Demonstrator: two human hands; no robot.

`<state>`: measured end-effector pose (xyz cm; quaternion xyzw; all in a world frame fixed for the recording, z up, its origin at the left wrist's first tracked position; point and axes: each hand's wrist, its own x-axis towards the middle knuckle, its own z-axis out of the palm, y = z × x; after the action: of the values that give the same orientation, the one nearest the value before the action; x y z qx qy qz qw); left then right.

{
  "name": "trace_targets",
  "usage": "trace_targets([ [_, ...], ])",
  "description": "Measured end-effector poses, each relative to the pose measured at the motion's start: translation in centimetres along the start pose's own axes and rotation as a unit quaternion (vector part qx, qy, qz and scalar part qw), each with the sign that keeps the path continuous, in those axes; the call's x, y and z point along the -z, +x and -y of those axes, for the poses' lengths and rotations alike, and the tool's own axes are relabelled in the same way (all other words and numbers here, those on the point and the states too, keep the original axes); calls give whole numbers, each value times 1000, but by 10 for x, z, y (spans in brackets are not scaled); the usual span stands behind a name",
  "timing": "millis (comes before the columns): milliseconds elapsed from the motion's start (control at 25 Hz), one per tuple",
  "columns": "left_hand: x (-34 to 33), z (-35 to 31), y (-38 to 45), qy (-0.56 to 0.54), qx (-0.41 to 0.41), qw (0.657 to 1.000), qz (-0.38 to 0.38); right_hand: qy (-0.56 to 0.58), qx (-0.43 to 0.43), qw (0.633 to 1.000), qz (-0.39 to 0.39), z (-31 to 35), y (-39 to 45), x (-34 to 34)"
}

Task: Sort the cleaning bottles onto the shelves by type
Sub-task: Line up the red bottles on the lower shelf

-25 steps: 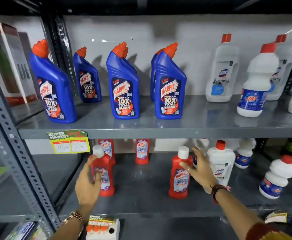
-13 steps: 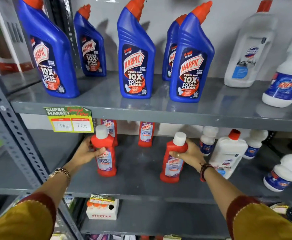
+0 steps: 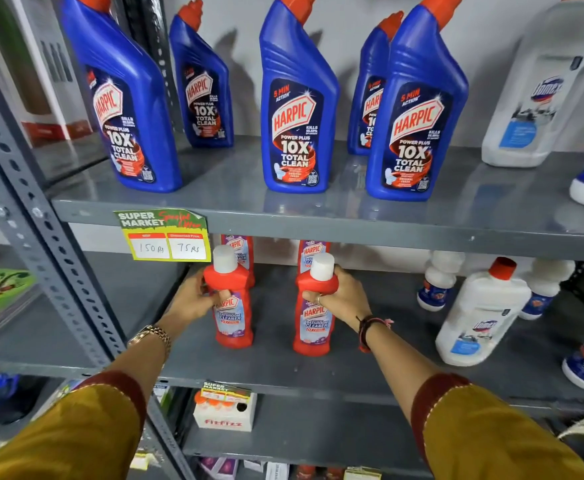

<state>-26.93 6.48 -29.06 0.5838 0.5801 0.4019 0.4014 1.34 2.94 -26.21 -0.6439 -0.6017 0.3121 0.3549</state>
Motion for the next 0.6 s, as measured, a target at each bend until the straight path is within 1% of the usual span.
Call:
trace_targets([
  [200, -2, 4, 3, -8, 2, 1000, 2, 14, 5, 1000, -2, -2, 3, -1],
  [360, -3, 6, 3, -11, 9, 1000, 5, 26, -2, 1000, 13, -1, 6, 0],
  [520, -5, 7, -10, -54, 2, 998, 11, 32, -2, 999, 27, -1, 5, 4],
  [600, -14, 21, -20, -43, 17, 999, -21, 36, -4, 999, 25, -8, 1, 8],
])
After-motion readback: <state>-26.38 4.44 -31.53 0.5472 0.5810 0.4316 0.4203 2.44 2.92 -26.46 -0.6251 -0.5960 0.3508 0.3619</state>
